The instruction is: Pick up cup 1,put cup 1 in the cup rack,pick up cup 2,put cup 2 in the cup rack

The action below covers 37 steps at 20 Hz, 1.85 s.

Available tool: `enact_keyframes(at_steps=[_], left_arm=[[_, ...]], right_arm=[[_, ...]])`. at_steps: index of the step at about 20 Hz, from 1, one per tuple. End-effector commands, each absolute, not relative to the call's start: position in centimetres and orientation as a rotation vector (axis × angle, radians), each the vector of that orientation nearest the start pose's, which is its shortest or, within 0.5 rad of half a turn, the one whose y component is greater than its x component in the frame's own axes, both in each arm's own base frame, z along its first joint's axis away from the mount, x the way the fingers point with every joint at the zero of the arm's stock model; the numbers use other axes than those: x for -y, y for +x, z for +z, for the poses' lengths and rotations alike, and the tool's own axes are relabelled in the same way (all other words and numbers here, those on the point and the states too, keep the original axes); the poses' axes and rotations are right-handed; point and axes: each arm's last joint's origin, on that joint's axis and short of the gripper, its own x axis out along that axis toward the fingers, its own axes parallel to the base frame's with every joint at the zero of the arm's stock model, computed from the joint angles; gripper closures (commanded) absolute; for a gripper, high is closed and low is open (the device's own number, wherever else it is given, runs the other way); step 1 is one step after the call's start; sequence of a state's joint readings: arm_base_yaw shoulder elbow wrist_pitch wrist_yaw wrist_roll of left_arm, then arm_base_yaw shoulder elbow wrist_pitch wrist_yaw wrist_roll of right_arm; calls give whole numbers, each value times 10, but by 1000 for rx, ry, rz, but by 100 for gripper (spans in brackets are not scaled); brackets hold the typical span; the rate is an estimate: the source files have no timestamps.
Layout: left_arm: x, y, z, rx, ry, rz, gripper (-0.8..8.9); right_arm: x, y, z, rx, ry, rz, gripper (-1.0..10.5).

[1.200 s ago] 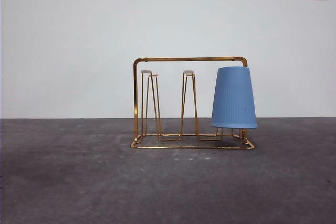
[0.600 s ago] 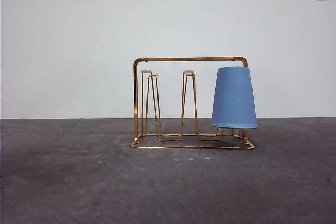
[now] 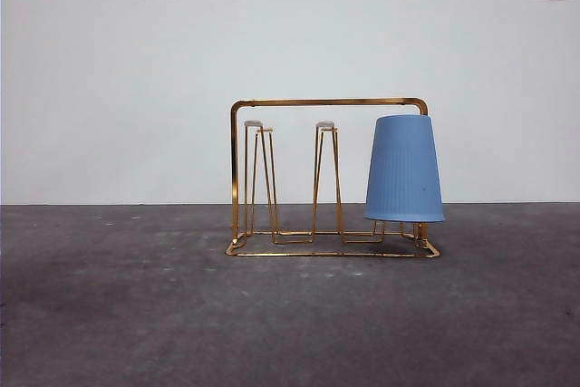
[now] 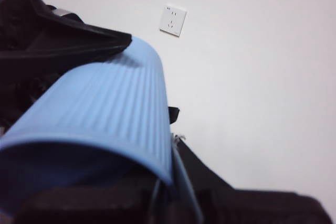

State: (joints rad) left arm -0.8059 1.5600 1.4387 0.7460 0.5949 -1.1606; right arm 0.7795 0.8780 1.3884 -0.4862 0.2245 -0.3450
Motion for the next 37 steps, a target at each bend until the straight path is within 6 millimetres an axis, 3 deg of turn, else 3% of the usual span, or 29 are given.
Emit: enact_keyframes(at_steps=[1,6,13,19,22,30,37], left_arm=[[258,223,452,-128,-930,-1614,821],[255,226,451,-137,-912,-1600,820],[238,237,454,-122,-890,-1556,819],[216,240,456,-149,-752,-1433,819],[203,234,455,-165,-614,-1301,819],[166,207,445,-182,-126,-655,820],[170,216,434,-199,-36,-497,820]], right_arm=[[-94,105,471,51,-354,537,896],[-90,101,471,32,-326,539,751],[-75,87,466,-34,-331,509,751],[-55,68,458,-109,-303,507,752],[-46,58,454,-144,-309,506,753],[-32,44,441,-267,-305,505,756],[-30,43,438,-301,-293,502,756]])
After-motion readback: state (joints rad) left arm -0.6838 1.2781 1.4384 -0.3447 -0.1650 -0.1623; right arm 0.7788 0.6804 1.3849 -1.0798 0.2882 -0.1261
